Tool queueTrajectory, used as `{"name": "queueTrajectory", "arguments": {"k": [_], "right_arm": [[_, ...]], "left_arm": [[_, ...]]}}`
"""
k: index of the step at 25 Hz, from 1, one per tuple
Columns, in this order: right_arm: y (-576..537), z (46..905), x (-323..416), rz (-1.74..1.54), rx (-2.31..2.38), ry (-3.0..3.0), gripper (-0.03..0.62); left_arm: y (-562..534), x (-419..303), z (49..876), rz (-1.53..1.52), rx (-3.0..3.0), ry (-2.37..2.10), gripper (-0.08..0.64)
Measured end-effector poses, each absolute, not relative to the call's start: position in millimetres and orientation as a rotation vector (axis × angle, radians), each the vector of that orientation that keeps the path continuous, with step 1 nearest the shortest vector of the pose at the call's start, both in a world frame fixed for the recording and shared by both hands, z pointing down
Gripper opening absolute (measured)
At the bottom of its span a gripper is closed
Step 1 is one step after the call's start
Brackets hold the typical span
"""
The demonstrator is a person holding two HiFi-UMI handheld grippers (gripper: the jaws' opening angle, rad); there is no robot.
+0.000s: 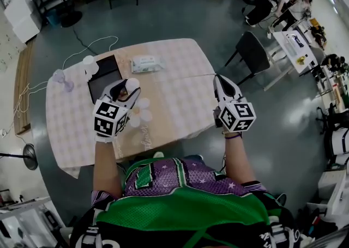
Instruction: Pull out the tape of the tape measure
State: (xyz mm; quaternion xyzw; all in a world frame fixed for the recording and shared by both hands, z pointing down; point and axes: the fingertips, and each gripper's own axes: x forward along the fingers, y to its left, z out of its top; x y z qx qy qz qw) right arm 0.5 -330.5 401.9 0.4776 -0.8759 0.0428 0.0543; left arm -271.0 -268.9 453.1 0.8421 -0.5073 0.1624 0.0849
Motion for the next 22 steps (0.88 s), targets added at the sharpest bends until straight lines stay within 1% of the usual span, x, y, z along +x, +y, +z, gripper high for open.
{"name": "queueTrajectory", "arguments": {"k": [14,22], "right_arm": [[-328,389,25,0.152,1.524,-2.667,0.009],[-329,377,48,0.109,1.608,-2.639,0.009]], "left_arm": [[-269,-263,430,0.373,2.555,-1.485,0.238],[-269,-260,431,0.409,2.551,-1.493,0.238]]}}
